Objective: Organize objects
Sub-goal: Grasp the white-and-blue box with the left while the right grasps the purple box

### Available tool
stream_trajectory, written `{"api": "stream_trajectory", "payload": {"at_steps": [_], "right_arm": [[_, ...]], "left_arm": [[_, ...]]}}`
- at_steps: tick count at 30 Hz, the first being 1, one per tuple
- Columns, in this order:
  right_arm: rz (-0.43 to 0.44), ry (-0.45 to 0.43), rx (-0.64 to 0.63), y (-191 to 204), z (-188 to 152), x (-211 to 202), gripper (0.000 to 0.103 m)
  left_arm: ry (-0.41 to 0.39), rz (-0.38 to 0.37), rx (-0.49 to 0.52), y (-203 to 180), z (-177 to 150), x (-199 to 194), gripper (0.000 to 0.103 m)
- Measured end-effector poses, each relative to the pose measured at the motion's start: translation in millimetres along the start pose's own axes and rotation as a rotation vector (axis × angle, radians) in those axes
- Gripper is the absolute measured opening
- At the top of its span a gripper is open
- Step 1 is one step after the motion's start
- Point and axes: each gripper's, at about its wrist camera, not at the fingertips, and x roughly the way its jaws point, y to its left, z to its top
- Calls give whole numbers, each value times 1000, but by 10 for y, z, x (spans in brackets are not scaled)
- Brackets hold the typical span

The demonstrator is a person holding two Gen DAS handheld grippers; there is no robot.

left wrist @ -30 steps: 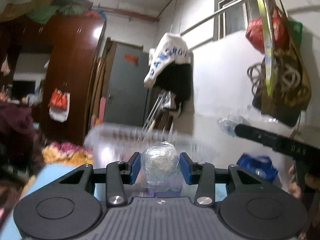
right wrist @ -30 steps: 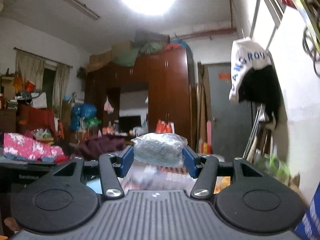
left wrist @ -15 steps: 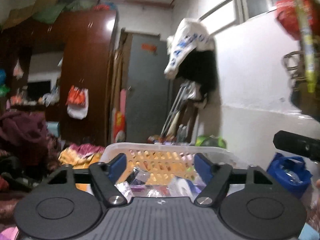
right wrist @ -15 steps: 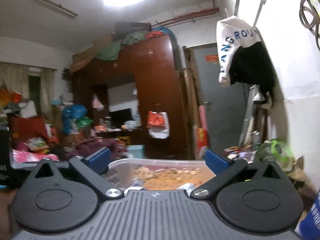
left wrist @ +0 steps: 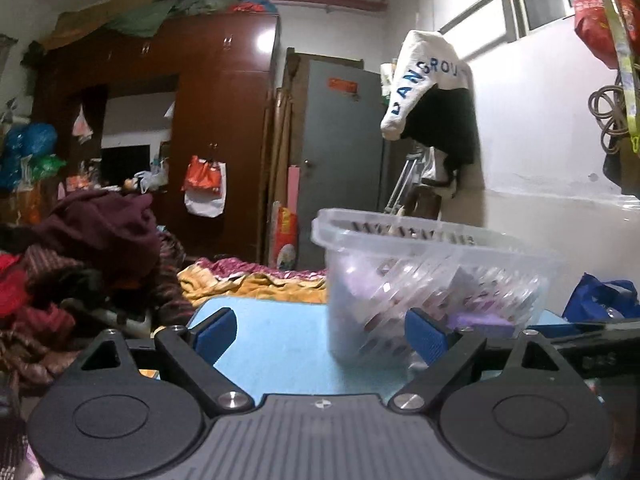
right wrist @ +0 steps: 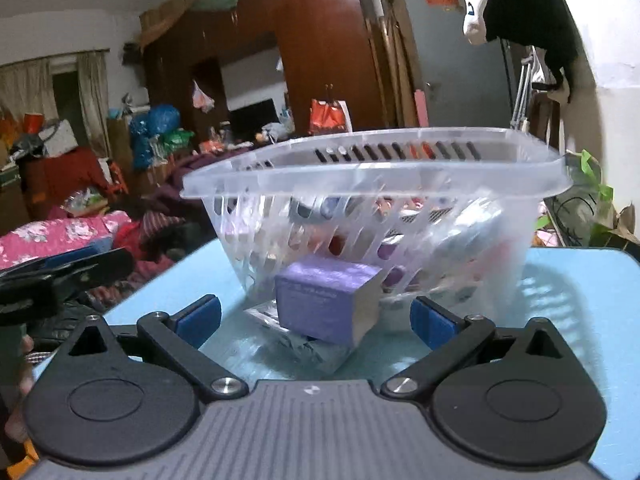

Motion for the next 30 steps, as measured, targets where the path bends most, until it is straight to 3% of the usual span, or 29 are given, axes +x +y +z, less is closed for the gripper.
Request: {"api": "stream_trajectory", "payload": {"at_steps": [1, 3, 5, 8, 10, 13, 16, 17, 21, 22, 25, 26, 30], "right_arm": [[-19, 4, -7, 35, -4, 27, 103], [-39, 20, -24, 73, 5, 92, 89], [-49, 41, -39, 102, 1, 89, 46], [-41, 35, -71, 50, -42, -99, 45], [-47, 11, -82, -57, -56, -288, 32], [-51, -17, -30, -334, -115, -511, 32], [-65, -8, 14, -581, -135, -581, 32], [-60, 1, 22, -637, -141, -591, 32], [-38, 43, 4, -646, -153, -556, 34], [-49, 37, 2, -636, -162, -556, 37], [-47, 23, 39, -659, -134, -528, 71], [-35, 22, 58, -670, -125, -506, 78], [-62, 45, 68, -634, -93, -435, 80]], "left_arm": [[5, 5, -3, 1, -11, 19, 93], [23, 6, -6, -2, -27, 83, 93], [39, -7, 0, -33, -62, 102, 93], [55, -25, 25, -95, -146, 97, 93], [78, -45, 73, -246, -165, 122, 93], [121, -74, 141, -506, -174, 248, 93], [224, -88, 145, -715, -155, 478, 93], [225, -91, 159, -779, -157, 520, 93], [263, -18, 254, -1006, -199, 658, 93], [268, -18, 262, -1038, -206, 676, 93], [281, 8, 271, -1096, -209, 750, 93], [289, 13, 270, -1111, -201, 786, 93], [362, -44, 248, -1130, -223, 893, 94]]}}
